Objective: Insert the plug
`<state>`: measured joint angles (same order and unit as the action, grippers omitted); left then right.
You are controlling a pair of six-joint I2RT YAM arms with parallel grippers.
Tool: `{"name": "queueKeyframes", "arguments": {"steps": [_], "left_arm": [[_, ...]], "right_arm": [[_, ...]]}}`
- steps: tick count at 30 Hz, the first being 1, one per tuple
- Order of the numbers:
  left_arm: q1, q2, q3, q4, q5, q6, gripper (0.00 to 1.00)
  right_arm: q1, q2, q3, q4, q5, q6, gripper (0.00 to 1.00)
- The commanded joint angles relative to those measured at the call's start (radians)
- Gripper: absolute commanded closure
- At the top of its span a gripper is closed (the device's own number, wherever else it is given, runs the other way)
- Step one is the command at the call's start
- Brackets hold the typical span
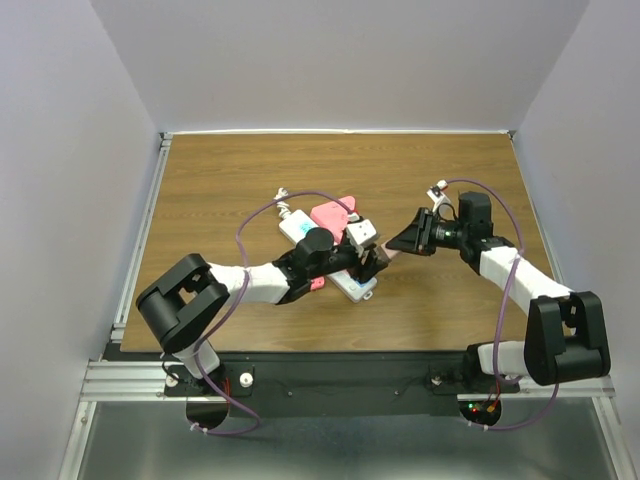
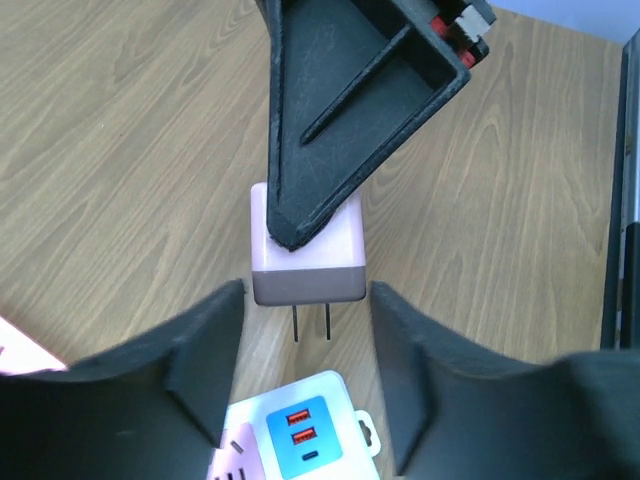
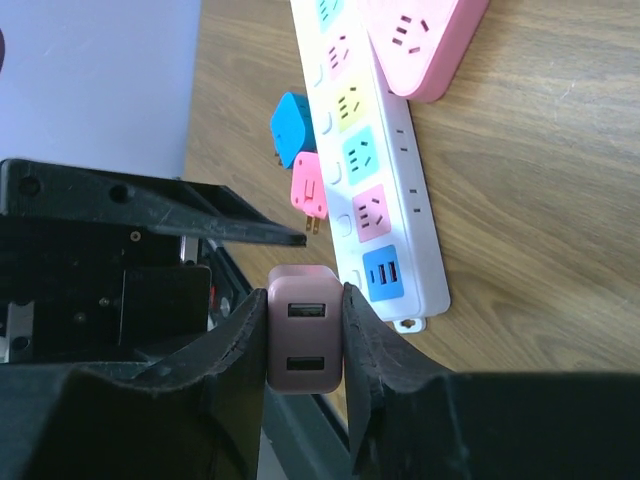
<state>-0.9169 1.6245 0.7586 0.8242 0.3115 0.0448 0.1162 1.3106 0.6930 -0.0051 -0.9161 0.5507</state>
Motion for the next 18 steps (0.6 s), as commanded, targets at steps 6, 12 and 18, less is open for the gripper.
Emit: {"name": "queueKeyframes", "arguments": {"steps": [6,12,18], "left_arm": [[0.067,-0.172,-0.152,0.075,-0.035,-0.100,0.28],[0.177,-0.288,-0.231,-0.022,-0.055,-0.193,0.25],[0.302,-0.253,-0.176,-0.172,-0.089,-0.307,0.25]], "right_arm": [[0.003,-0.014,0.140,0.062,0.089,-0.109,1.00],[0.023,0.021,0.192,0.057,0.175,-0.264,1.00],[0.209,0.038,0.221,0.010,0.351,-0.368,1.00]]}}
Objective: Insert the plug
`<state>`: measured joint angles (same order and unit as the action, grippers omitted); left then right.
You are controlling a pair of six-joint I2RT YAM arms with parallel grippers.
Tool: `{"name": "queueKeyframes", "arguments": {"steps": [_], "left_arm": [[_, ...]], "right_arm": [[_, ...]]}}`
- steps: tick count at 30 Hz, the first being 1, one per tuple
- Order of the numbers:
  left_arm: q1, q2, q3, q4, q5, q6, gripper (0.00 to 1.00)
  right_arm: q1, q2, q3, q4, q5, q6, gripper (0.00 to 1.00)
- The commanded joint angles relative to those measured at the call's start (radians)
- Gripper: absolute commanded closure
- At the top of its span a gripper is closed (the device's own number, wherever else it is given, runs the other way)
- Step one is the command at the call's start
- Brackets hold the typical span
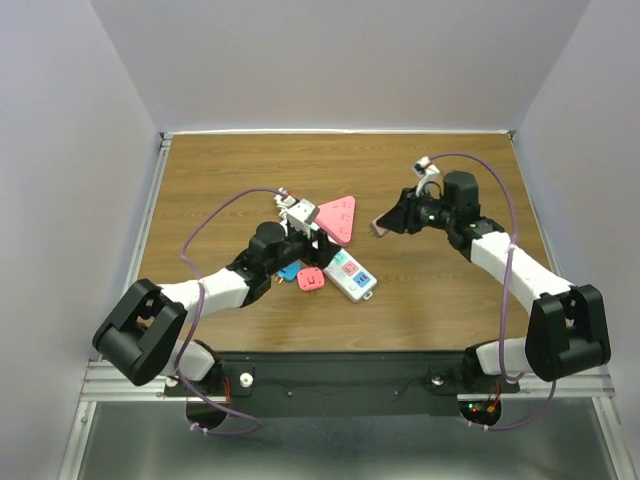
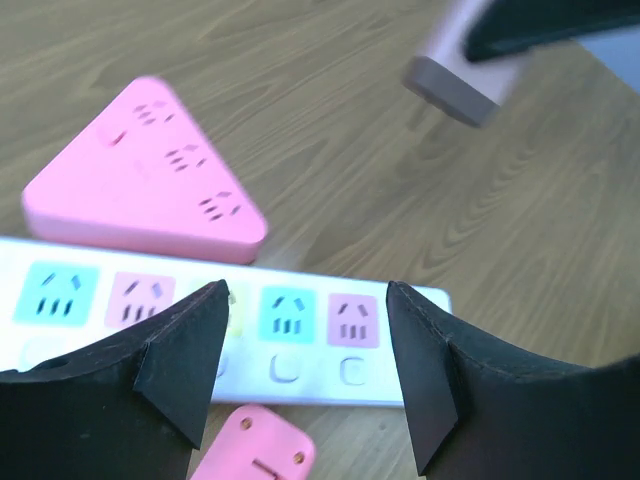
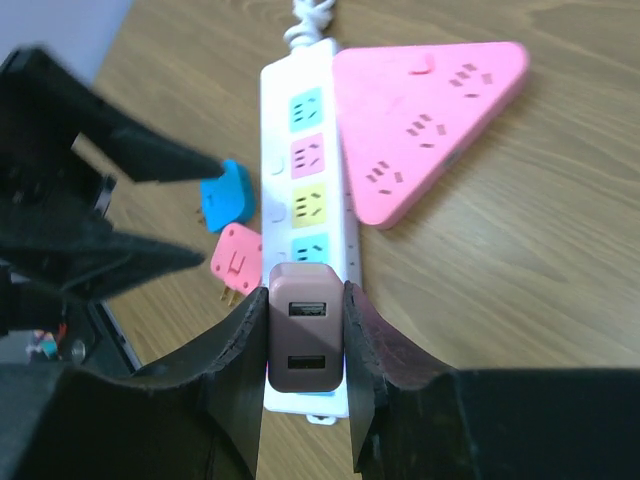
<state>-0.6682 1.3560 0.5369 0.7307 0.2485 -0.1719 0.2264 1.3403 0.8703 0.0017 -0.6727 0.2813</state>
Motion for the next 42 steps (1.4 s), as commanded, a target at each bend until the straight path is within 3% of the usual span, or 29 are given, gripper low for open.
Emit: {"name": "queueKeyframes", "arguments": {"steps": [1,6,15,42], "left_arm": [[0.086,0.041,0.057,-0.092,-0.025,-0.101,0.25],[0.153,0.138,0.067,-0.105,-0.055,-0.127,0.26],[0.165,0.255,0.133,-0.136,-0.060,-0.130,0.26],[0.170,0.223,0.115,-0.235,-0.097,-0.100,0.26]], "right_arm": [[0.114,0.016,0.044,0.003,0.136,-0.106,1.00],[0.220,0.045,0.065,-0.038,0.238,-0.149,1.00],[0.382,0.157,0.116,-0.106,0.406,-0.186,0.99],[0.475,0.188,0.079,-0.144,0.512,-0.180,1.00]]}}
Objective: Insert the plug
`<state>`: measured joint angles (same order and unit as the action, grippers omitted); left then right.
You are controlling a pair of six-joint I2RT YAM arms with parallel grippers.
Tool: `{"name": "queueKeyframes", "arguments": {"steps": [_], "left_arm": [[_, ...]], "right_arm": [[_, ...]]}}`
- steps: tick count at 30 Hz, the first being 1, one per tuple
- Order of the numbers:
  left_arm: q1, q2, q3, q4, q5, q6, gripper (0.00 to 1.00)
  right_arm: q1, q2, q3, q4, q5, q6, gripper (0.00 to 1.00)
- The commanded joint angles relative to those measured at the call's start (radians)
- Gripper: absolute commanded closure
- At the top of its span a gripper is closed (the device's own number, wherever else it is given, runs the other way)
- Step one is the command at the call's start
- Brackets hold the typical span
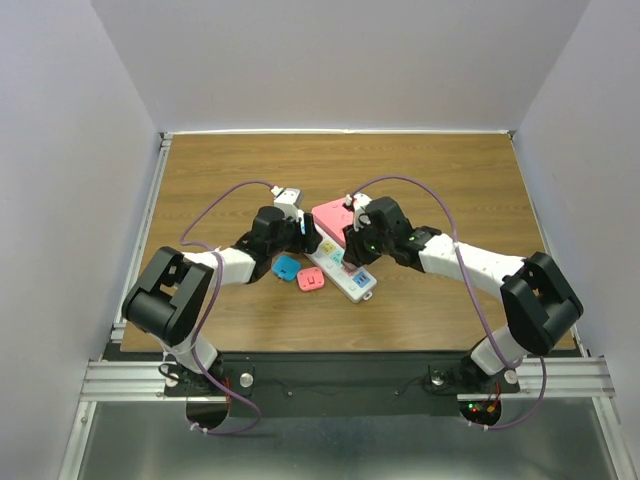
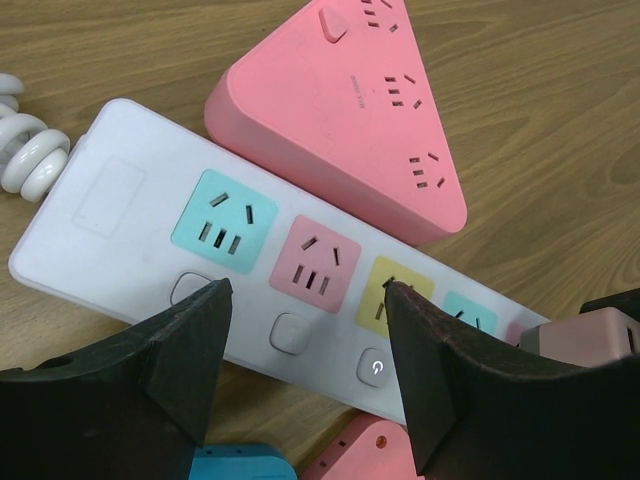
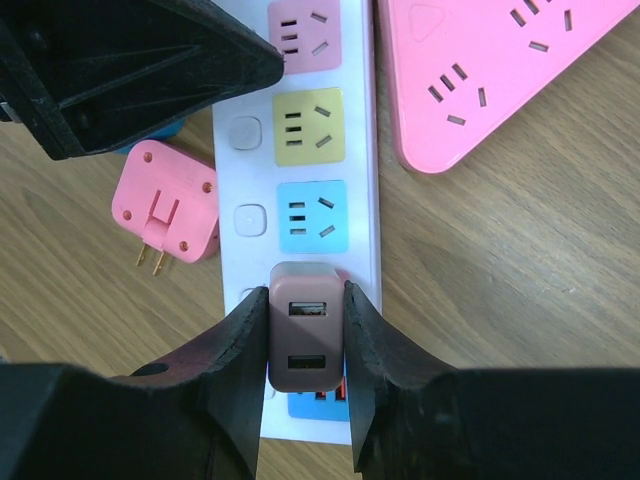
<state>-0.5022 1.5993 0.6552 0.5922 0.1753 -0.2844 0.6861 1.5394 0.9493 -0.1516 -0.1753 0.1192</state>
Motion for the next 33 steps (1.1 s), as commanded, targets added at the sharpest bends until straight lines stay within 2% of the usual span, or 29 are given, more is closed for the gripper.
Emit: {"name": "queueKeyframes", "arguments": {"steps": [1,13,29,33], "left_arm": [[0.004,-0.021,-0.003,-0.098,-0.023,0.013,0.26],[0.004,-0.038,-0.003,-0.130,-0.053,0.025,0.26],[0.004,0.025,0.021,-0.140,-0.048,0.036,0.26],[0.004,0.048,0.034,-0.144,-0.036,0.034,0.32]], "right_arm": [[0.020,-0.012,-0.001,0.009,0.016,-0.019,1.00],[0.023,-0.036,-0.044,0.003,0.086,-0.042,1.00],[0.053,-0.044,-0.064,-0.016,0.094,-0.066,0.99],[0.072,-0.039,-0.078,-0.017,0.120,-0.067,1.00]]}}
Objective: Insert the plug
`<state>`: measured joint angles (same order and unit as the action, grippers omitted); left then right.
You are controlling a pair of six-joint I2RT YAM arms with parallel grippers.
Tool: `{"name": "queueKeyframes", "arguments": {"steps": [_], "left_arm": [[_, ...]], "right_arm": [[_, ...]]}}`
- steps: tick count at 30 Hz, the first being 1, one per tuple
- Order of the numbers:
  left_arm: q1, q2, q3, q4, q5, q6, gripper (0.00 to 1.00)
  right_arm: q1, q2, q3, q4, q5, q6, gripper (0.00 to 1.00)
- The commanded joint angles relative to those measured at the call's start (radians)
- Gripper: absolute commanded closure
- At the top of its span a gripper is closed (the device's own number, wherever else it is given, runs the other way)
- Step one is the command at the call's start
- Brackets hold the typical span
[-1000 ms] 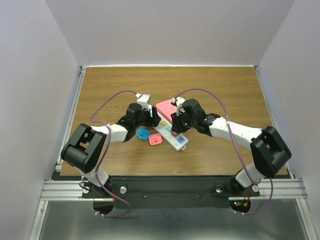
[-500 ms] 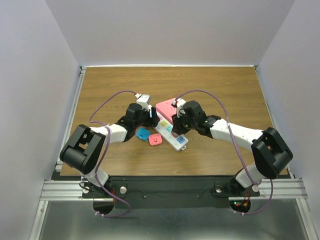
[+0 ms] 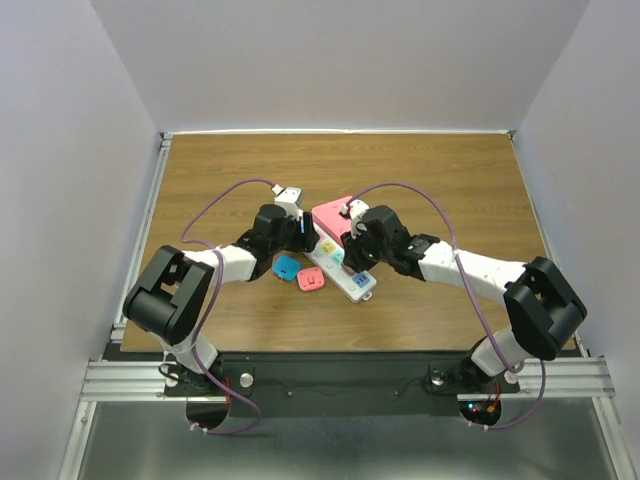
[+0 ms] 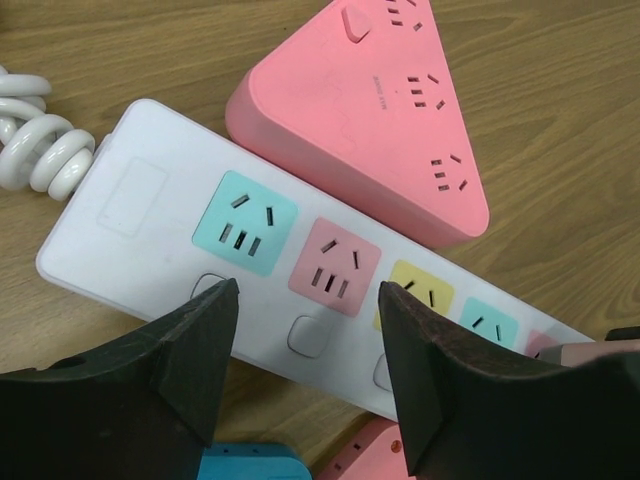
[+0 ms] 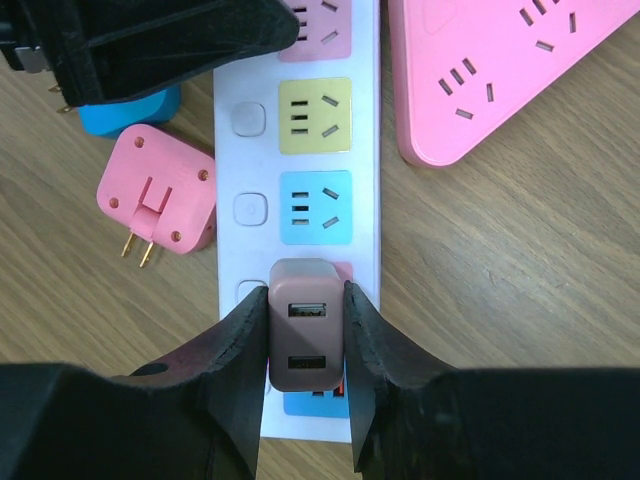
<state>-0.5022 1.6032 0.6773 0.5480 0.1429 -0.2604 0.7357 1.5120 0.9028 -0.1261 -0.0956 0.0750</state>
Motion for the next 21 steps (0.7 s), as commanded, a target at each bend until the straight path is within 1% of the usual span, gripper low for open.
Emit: {"name": "queueKeyframes", "arguments": {"steps": [1,4,7,8,14,18,21], "left_arm": [[0.004,0.049,0.018,-0.106,0.000,0.010,0.37],[0.004,0.064,0.025,-0.114,0.003,0.010,0.40],[0.004,0.072,0.028,-0.115,0.009,0.010,0.41],[0.004,0.073,0.030,-0.118,0.007,0.010,0.41],[0.004,0.081,0.036,-0.123,0.014,0.012,0.41],[0.004,0.086,0.038,-0.128,0.011,0.012,0.41],[0.004,0.092,0.042,-0.128,0.014,0.007,0.41]], "right_arm": [[0.031,-0.012,-0.042,-0.044,0.049,-0.020,1.00],[0.048,-0.016,-0.064,-0.041,0.074,0.002,1.00],[0.065,-0.013,-0.081,-0.043,0.091,0.023,1.00],[0.068,-0.007,-0.091,-0.043,0.133,0.028,1.00],[0.083,0.017,-0.105,-0.046,0.160,0.045,0.99],[0.087,0.022,-0.117,-0.046,0.171,0.098,0.99],[0.114,0.033,-0.110,-0.052,0.174,0.149,1.00]]}}
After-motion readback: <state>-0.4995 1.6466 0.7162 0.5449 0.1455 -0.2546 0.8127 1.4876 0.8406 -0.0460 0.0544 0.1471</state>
